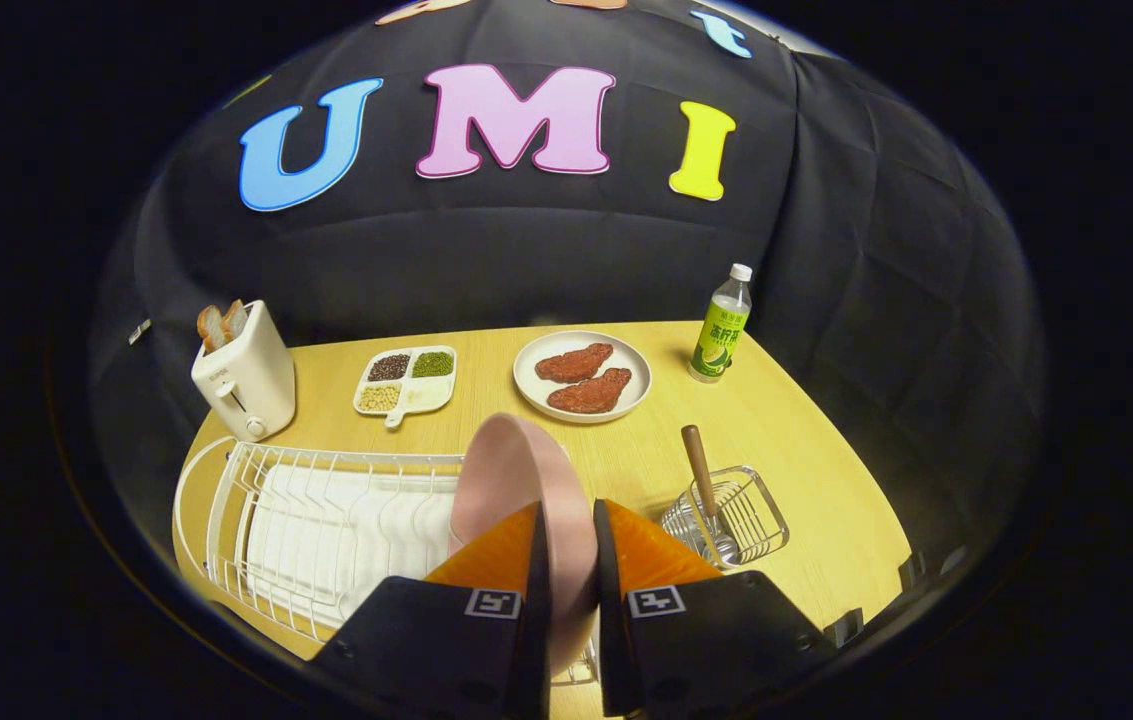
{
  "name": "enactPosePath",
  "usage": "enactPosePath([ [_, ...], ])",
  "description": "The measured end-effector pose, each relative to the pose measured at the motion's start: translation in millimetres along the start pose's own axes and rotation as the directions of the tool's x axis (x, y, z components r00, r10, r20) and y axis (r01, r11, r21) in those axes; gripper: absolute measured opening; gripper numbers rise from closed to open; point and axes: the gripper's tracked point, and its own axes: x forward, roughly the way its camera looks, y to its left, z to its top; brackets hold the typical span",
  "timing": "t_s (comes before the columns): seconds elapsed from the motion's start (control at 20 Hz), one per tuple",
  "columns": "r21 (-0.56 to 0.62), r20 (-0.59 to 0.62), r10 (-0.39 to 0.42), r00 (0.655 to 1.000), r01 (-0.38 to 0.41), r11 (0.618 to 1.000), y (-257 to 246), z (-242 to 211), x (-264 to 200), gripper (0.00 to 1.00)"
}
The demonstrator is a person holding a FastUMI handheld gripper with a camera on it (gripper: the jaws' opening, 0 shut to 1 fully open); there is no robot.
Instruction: Take the plate from the dish rack, then take the spoon from the basket and place it into the plate.
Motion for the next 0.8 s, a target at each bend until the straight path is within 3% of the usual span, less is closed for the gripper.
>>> enactPosePath([
  [0.25,0.024,0.046,-0.017,0.999,0.015,1.0,-1,14,-2,0.2],
  [0.55,-0.1,0.133,-0.065,0.989,0.079,0.992,2,36,-11,0.2],
  [0.8,-0.115,0.176,-0.1,0.979,0.121,0.986,-6,60,-17,0.2],
])
